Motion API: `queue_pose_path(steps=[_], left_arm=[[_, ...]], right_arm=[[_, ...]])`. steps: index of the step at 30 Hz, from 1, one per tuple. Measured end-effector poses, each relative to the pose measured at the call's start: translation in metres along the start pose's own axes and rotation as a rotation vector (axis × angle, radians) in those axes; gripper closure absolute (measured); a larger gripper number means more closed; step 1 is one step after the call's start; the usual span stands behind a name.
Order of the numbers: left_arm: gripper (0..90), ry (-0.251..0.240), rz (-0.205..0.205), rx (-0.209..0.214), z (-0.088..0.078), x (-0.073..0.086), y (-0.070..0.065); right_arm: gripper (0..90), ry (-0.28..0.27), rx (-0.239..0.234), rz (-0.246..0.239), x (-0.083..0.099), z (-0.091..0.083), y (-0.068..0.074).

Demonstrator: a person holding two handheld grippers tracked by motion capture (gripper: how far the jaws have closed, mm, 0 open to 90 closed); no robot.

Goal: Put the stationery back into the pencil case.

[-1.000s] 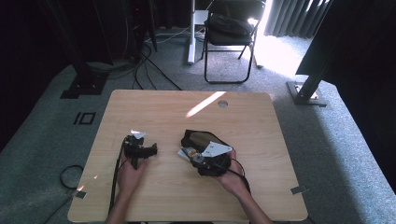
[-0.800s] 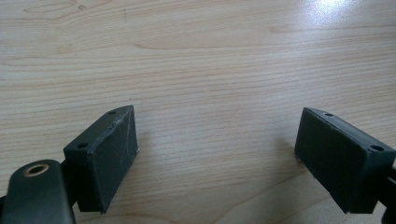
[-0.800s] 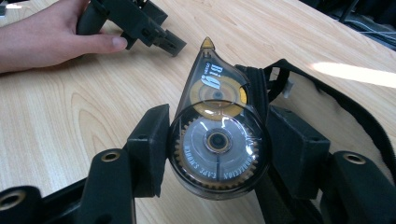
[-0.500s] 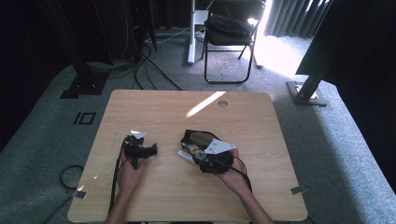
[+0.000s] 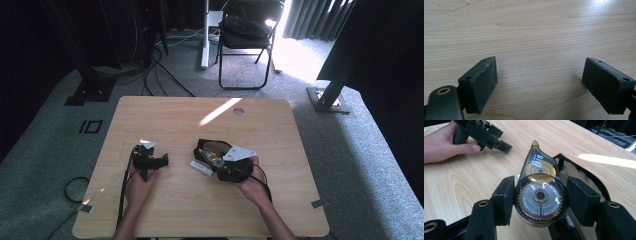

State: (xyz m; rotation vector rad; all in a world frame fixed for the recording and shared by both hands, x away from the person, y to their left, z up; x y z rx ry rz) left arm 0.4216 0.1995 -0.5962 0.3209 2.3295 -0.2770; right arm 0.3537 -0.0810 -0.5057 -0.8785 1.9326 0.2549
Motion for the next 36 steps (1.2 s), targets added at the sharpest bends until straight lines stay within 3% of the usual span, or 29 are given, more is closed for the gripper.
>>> queue_pose_path(steps=[36], left_arm=[[13.4,0.0,0.0,0.0,0.0,0.0,0.0]], right_arm=[[41.6,0.033,0.025,0.021,0.004,0.006,-0.026]])
Point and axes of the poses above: each handheld gripper's, and its own axes: z roughly forward along the jaws, x roughly out of its underside, y roughly to its left, the point moved 6 cm from there along z, roughly forward along the jaws, and after that the axes turned 10 degrees about x, right-handed, at the moved point
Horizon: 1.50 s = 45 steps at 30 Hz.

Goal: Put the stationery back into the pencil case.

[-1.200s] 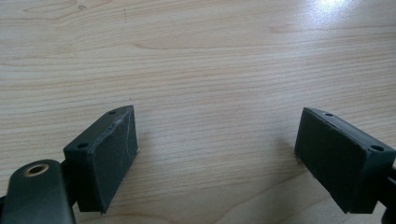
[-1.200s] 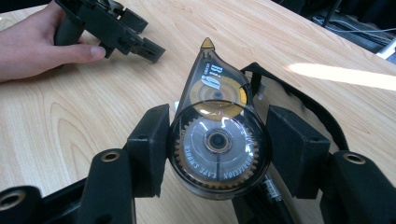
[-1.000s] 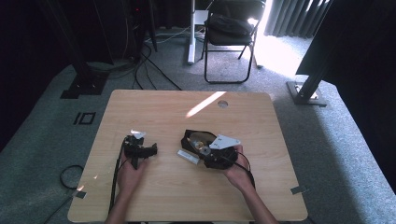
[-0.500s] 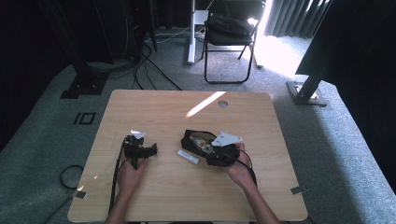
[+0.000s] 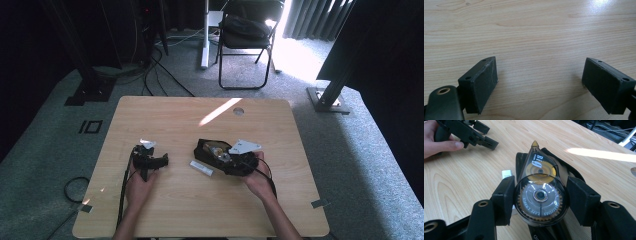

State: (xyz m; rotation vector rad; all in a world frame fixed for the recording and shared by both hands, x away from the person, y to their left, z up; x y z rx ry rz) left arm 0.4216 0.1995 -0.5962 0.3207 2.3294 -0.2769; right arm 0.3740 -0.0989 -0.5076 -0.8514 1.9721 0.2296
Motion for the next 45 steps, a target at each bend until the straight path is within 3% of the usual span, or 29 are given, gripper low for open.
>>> queue_pose_path(steps=[45], left_arm=[[13.4,0.001,0.001,0.0,0.0,0.0,0.0]], right_arm=[[41.6,0.041,0.016,0.032,0.008,0.016,-0.019]])
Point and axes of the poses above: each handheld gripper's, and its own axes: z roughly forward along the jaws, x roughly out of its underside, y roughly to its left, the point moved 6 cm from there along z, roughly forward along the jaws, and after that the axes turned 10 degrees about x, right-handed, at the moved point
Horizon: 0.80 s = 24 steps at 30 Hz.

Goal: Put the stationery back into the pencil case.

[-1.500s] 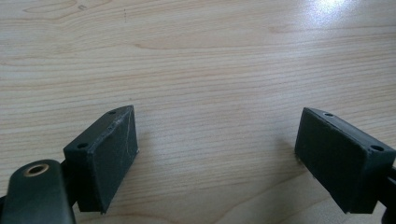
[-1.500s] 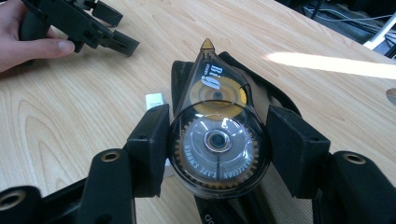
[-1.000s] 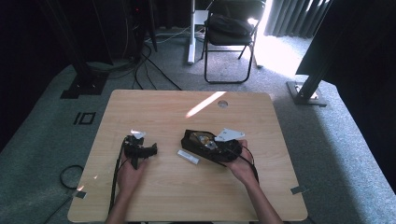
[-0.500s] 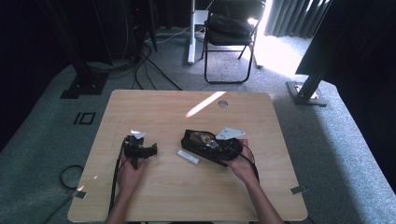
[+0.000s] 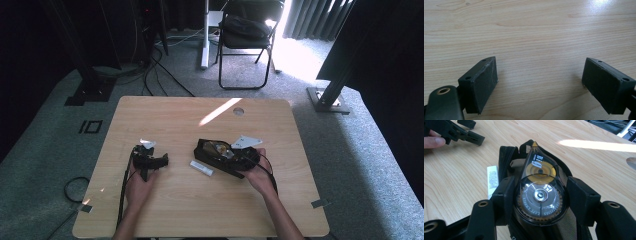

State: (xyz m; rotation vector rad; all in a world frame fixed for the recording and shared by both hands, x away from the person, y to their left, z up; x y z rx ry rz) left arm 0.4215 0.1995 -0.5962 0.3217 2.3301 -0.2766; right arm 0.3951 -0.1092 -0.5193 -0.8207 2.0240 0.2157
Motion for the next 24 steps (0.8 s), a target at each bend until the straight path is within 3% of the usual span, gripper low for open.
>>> queue_pose_path(steps=[24], left_arm=[[13.4,-0.001,0.0,0.0,0.0,0.0,0.0]], right_arm=[[41.6,0.04,-0.003,0.013,0.0063,0.0095,-0.001]])
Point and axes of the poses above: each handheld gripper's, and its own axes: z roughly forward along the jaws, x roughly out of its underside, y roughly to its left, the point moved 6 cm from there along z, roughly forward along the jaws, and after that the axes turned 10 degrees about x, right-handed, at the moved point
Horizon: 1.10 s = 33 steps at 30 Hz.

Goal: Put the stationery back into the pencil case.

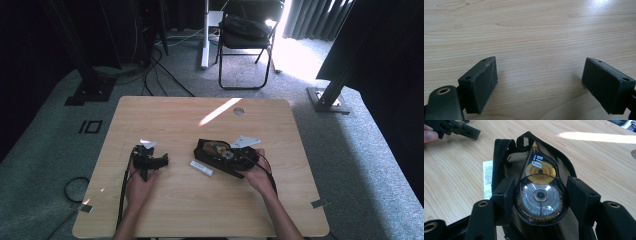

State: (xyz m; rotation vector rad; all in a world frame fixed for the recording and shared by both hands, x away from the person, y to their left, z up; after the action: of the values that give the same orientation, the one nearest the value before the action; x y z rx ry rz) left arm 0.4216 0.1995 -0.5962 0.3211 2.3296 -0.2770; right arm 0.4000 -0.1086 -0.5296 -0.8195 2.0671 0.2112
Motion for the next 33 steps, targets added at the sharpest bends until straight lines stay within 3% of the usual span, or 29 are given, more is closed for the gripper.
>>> queue_pose_path(steps=[8,20,33], left_arm=[[13.4,0.001,0.001,0.0,0.0,0.0,0.0],[13.4,0.001,0.0,0.0,0.0,0.0,0.0],[13.4,0.001,0.001,0.0,0.0,0.0001,-0.0002]], right_arm=[[41.6,0.019,-0.004,0.006,0.0014,0.003,-0.0004],[41.2,0.063,-0.046,0.007,0.0019,0.0085,0.0007],[39.6,0.054,-0.053,0.026,0.0002,0.0066,0.0]])
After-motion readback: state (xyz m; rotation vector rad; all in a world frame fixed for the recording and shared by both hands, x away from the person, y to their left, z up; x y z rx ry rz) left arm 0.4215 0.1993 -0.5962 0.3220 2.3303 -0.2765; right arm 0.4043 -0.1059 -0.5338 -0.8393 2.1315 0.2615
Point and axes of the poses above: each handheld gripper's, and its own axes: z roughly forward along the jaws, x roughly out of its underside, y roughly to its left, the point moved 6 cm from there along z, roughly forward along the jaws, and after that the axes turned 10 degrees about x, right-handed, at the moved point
